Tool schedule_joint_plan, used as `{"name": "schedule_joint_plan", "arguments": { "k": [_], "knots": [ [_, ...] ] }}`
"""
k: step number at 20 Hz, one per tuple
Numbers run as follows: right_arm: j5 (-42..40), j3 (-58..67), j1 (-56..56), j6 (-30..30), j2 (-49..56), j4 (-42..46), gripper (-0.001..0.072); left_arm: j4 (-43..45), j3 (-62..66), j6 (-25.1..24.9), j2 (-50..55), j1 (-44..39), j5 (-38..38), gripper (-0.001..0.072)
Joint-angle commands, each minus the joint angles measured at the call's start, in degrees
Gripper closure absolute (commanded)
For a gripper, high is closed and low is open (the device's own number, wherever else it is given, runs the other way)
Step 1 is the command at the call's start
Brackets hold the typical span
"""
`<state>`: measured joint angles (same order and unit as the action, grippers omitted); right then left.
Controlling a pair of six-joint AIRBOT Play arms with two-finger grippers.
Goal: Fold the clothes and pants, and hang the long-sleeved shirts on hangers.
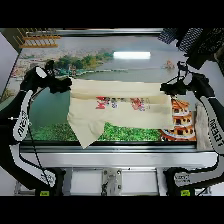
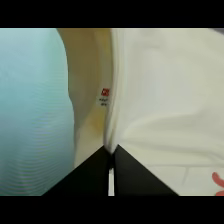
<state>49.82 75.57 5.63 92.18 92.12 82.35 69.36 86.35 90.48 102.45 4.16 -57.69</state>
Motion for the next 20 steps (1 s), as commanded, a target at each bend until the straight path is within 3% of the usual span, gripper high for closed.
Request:
{"name": "schedule_joint_plan", "arguments": {
  "k": [1, 2, 3, 4, 9, 13, 15, 20],
  "knots": [
    [-0.02, -2.29, -0.07, 0.22, -0.22, -0.59, 0.069, -0.42, -4.63, -0.63, -0.11, -0.85, 0.02, 0.0698],
    [1.03, -2.29, 0.0, 0.22, -0.55, -1.2, 0.0627, -0.46, -4.42, -0.61, -0.24, -0.87, -0.57, 0.0513],
    [2.14, -2.29, 0.04, 0.2, -1.2, -1.55, 0.0348, -0.42, -3.67, -0.5, -0.52, -0.9, -1.44, 0.0249],
    [3.06, -2.29, 0.04, -0.02, -2.23, -1.46, 0.0193, -0.39, -2.8, -0.5, -1.33, -0.87, -2.1, 0.0188],
    [11.17, -7.48, 3.61, -4.81, -14.21, 1.03, 0.0202, 0.17, -9.73, -0.55, -14.47, 2.08, -2.14, 0.0188],
    [15.39, -24.46, 12.33, -0.07, -24.04, -3.34, 0.0202, -0.07, -26.14, -0.48, -25.7, 2.95, -2.25, 0.0187],
    [13.18, -33.48, 16.92, 2.84, -27.17, -9.73, 0.0202, -0.57, -32.81, 0.66, -29.51, 2.93, -2.03, 0.0187],
    [2.45, -45.9, 20.63, 3.26, -28.83, -25.18, 0.0202, -0.61, -42.86, 2.01, -36.06, 2.84, 0.52, 0.0187]
  ]
}}
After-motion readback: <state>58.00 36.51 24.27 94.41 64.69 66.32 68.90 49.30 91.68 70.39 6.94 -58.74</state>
